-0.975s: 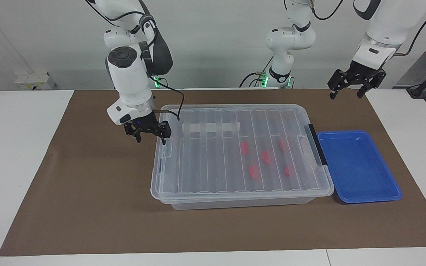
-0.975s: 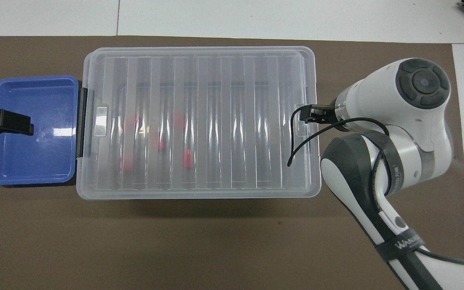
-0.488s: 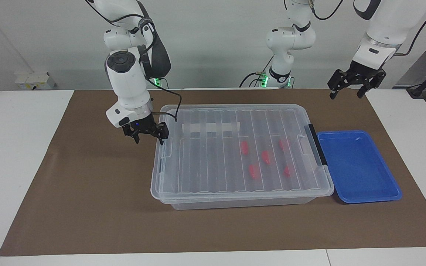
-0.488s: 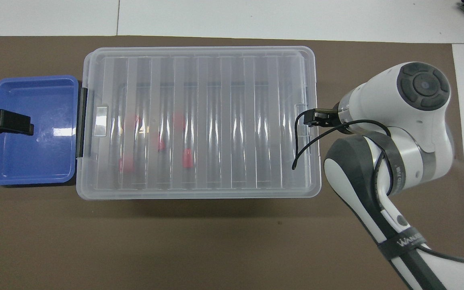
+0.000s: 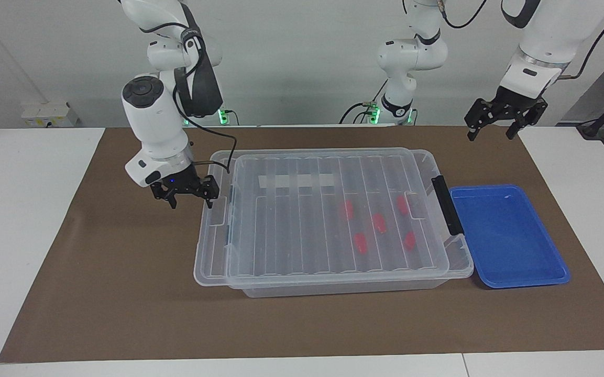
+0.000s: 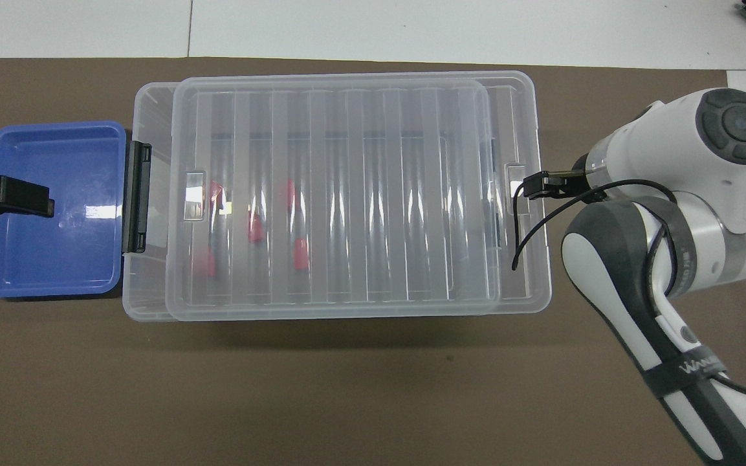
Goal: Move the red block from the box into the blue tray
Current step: 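Slide the clear lid away from the blue tray with the right gripper, then reach the left gripper into the box toward the red blocks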
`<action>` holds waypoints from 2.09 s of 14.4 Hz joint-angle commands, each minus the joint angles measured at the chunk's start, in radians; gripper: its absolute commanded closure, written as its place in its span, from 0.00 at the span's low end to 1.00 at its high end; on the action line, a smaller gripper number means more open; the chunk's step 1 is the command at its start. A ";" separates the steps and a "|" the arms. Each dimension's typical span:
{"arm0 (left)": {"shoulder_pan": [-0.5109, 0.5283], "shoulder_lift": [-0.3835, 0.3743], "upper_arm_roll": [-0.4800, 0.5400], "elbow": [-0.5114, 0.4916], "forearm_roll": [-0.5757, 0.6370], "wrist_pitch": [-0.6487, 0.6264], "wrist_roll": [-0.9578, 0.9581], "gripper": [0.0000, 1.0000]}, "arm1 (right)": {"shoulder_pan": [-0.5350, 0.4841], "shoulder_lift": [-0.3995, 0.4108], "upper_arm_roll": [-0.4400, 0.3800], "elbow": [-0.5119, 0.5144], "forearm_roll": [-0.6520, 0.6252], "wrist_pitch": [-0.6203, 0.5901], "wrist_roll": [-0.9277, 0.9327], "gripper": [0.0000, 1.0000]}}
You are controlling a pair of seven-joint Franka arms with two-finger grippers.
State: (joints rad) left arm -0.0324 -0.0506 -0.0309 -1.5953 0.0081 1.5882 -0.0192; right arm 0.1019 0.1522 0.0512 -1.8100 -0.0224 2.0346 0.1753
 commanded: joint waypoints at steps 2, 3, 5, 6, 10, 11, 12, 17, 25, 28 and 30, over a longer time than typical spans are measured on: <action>0.003 -0.020 0.000 -0.025 0.001 0.003 -0.002 0.00 | -0.056 -0.025 0.006 -0.042 -0.008 0.001 -0.166 0.02; 0.003 -0.020 -0.001 -0.025 0.001 0.003 -0.002 0.00 | -0.070 -0.025 0.004 -0.042 -0.010 -0.007 -0.204 0.02; 0.003 -0.020 0.000 -0.025 0.001 0.003 -0.002 0.00 | -0.094 -0.025 0.004 -0.042 -0.010 -0.011 -0.269 0.02; 0.003 -0.020 0.000 -0.025 0.001 0.003 -0.002 0.00 | -0.103 -0.025 0.004 -0.042 -0.010 -0.013 -0.293 0.02; 0.003 -0.020 -0.001 -0.026 0.001 0.003 -0.002 0.00 | -0.137 -0.025 0.006 -0.042 -0.028 -0.016 -0.382 0.02; 0.003 -0.020 0.000 -0.025 0.001 0.003 -0.002 0.00 | -0.143 -0.025 0.004 -0.042 -0.028 -0.016 -0.405 0.02; 0.003 -0.020 0.000 -0.025 0.001 0.003 -0.002 0.00 | -0.152 -0.025 0.006 -0.040 -0.028 -0.017 -0.425 0.02; 0.005 -0.020 0.000 -0.025 0.001 0.003 -0.002 0.00 | -0.194 -0.023 0.006 -0.038 -0.030 -0.013 -0.548 0.01; 0.003 -0.021 -0.001 -0.026 0.001 -0.008 0.002 0.00 | -0.218 -0.013 0.006 -0.031 -0.051 0.001 -0.613 0.01; -0.011 -0.031 -0.006 -0.026 0.001 -0.047 -0.018 0.00 | -0.203 -0.020 0.007 -0.022 -0.042 -0.007 -0.544 0.01; -0.056 -0.031 -0.010 -0.044 -0.005 0.057 -0.173 0.00 | -0.176 -0.040 0.012 -0.019 -0.037 -0.019 -0.406 0.01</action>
State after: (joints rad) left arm -0.0396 -0.0534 -0.0437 -1.5961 0.0074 1.5706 -0.0658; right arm -0.0929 0.1473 0.0521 -1.8199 -0.0589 2.0273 -0.3379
